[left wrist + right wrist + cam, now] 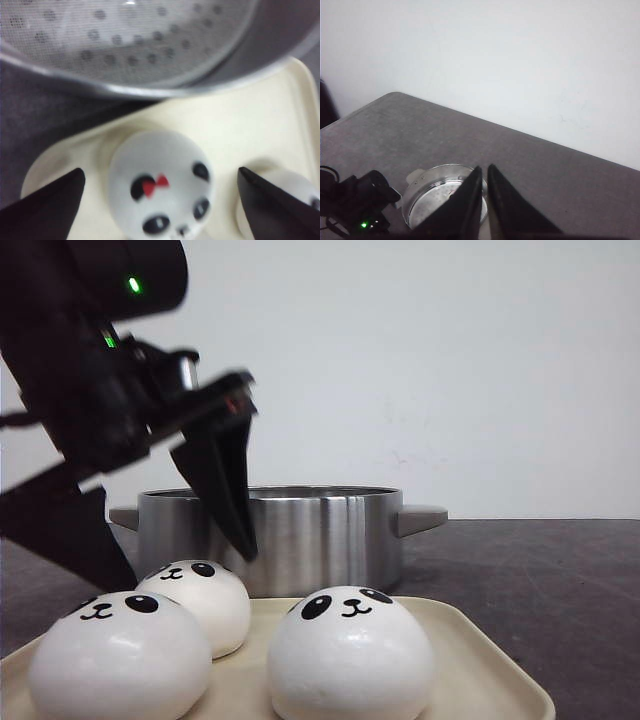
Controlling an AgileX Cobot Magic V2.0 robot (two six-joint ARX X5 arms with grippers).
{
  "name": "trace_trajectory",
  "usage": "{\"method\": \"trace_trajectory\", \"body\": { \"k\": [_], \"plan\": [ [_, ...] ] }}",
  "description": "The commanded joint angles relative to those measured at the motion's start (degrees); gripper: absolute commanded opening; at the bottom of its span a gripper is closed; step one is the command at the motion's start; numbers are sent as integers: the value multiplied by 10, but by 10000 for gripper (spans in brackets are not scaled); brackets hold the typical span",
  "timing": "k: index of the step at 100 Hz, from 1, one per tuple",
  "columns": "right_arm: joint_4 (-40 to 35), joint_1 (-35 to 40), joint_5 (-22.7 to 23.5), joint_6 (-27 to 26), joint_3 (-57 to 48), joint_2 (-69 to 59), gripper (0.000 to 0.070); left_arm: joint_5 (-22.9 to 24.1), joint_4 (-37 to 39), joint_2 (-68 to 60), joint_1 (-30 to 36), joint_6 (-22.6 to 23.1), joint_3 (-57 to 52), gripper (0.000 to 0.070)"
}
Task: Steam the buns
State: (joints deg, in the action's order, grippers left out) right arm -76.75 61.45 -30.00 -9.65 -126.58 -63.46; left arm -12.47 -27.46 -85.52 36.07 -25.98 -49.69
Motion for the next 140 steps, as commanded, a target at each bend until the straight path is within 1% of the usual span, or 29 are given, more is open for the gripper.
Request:
{"method": "trace_trajectory", "body": {
  "k": [1, 11, 17, 21, 23, 26, 27, 30, 41, 48, 55, 68, 77, 81, 82, 90, 111, 123, 140],
  "plan": [
    [-29, 7, -1, -10, -10, -4, 10, 0, 3, -23, 5, -23, -5, 451],
    [-40, 7, -1, -17, -10, -4, 10, 0, 0, -47, 5, -31, -5, 360],
    [-43, 7, -1, -17, -10, -4, 10, 0, -2, -55, 5, -35, -5, 289],
    [-43, 7, -1, -17, -9, -4, 10, 0, -2, -57, 5, -34, -5, 200],
    [-43, 7, -1, -17, -9, -4, 10, 0, -2, -57, 5, -33, -5, 135],
    [-43, 7, -1, -17, -9, -4, 10, 0, 0, -57, 5, -32, -5, 9],
    [-43, 7, -1, -17, -9, -4, 10, 1, 1, -57, 5, -32, -5, 0],
    [-43, 7, -1, -17, -9, -4, 10, 0, 3, -57, 5, -33, -5, 16],
    [-43, 7, -1, -17, -9, -4, 10, -6, -11, -45, 5, -32, -24, 10],
    [-44, 7, -1, -15, -9, -4, 10, -23, -19, -24, 6, -22, -46, 10],
    [-44, 7, -1, -15, -9, -4, 10, -42, -29, 6, 10, -20, -78, 10],
    [-44, 7, -1, -15, -9, -4, 10, -42, -49, 54, 18, -15, -150, 10],
    [-43, 7, -1, -15, -9, -5, 10, -20, -59, 65, 19, -1, -213, 11],
    [-43, 7, -1, -15, -9, -5, 10, 3, -72, 61, 18, 12, -244, 11],
    [-43, 7, -1, -15, -9, -5, 10, 15, -78, 56, 16, 19, -260, 12],
    [-43, 7, -1, -15, -9, -5, 10, 50, -108, 33, 5, 49, -314, 12],
    [-43, 7, -1, -14, -9, -5, 10, 52, -193, -85, -40, 100, -436, 12],
    [-44, 7, -1, -10, -9, -5, 10, 72, -214, -156, -62, 108, -477, 12],
    [-45, 7, -1, -6, -9, -5, 10, 103, -214, -238, -84, 117, -501, 12]
  ]
}}
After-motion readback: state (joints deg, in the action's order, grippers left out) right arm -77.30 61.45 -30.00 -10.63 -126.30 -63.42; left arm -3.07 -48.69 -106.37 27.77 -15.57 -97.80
